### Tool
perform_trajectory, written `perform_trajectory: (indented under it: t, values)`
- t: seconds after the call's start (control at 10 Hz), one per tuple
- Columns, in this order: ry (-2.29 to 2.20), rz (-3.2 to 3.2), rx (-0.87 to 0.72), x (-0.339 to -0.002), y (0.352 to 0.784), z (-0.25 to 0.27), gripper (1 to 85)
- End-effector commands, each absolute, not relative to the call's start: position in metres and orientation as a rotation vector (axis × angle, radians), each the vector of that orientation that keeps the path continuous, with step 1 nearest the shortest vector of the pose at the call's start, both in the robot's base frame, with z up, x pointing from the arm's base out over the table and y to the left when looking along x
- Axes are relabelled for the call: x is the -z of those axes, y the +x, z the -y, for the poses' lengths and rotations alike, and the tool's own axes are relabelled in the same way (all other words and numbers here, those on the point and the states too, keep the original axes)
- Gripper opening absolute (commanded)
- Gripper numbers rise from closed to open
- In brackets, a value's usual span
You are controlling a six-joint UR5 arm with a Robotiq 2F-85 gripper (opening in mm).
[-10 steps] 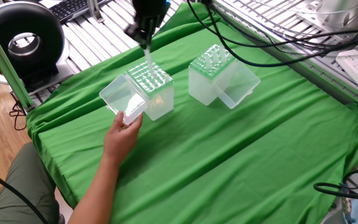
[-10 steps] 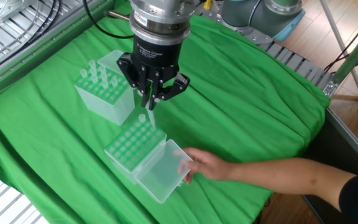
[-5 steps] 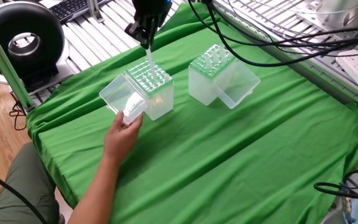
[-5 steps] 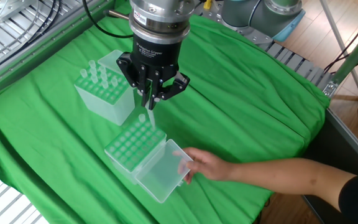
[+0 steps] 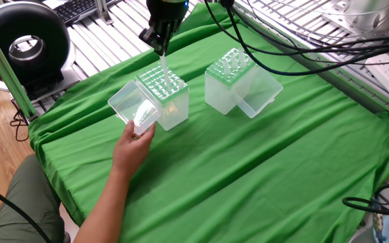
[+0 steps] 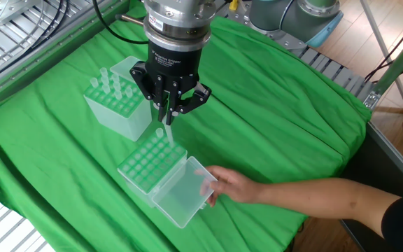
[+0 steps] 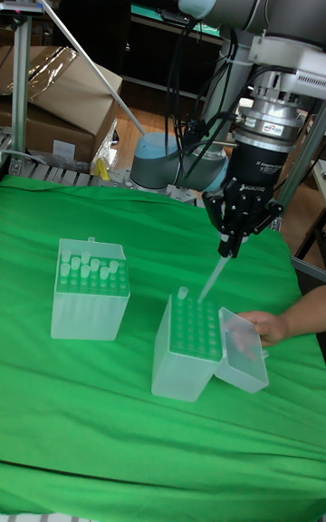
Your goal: Insert a large pipette tip into the holder for large pipette tips
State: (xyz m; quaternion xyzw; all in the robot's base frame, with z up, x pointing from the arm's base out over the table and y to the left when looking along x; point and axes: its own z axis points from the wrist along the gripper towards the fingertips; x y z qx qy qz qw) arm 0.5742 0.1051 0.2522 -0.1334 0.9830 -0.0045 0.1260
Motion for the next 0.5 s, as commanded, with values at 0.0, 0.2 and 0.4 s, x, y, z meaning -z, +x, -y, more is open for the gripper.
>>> perform_trajectory:
  t: [0.0, 0.2, 0.4]
  values:
    - [-0.410, -2.936, -0.090, -0.237, 0.551, -0.113, 11.0]
    - [-0.502, -2.993, -0.092, -0.232, 0.533, -0.107, 35.0]
    - [-0.516, -3.023, -0.091, -0.229, 0.526, -0.105, 44.7]
